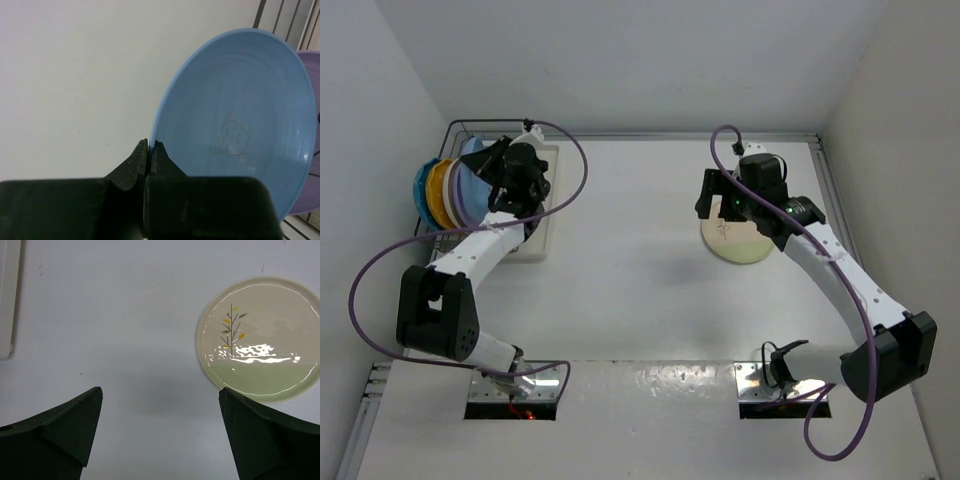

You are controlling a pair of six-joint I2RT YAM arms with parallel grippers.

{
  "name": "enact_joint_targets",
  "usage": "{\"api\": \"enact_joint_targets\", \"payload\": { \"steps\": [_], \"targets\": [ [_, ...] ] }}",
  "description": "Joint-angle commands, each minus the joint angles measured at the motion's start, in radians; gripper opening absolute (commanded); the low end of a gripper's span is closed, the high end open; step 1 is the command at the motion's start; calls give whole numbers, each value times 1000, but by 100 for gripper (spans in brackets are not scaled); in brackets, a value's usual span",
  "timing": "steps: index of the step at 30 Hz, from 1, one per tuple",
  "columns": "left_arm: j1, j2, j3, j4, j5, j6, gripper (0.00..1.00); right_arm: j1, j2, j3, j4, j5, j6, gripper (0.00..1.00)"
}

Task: Load the plates into the dish rack

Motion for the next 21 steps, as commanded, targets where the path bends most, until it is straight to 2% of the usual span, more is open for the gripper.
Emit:
{"api": "enact_joint_targets", "payload": {
  "steps": [1,5,9,10,18,20,21],
  "targets": [
    [6,-22,-42,71,-11,24,0,7,13,43,30,14,-16,100],
    [15,-22,-66,53,-2,-2,0,6,20,46,27,10,-21,100],
    [24,-22,-12,-220,58,-208,0,4,23,43,29,13,-22,100],
    [24,-22,-12,-237,58,-252,0,4,26,43,30,11,-24,100],
    [42,12,-46,-263,76,-323,1,6,36,38,32,9,-31,100],
    [42,12,-70,-282,86,-348,13,6,36,35,29,6,-37,100],
    [42,12,-70,-291,86,-358,27,6,40,35,23,9,-37,100]
  ]
}}
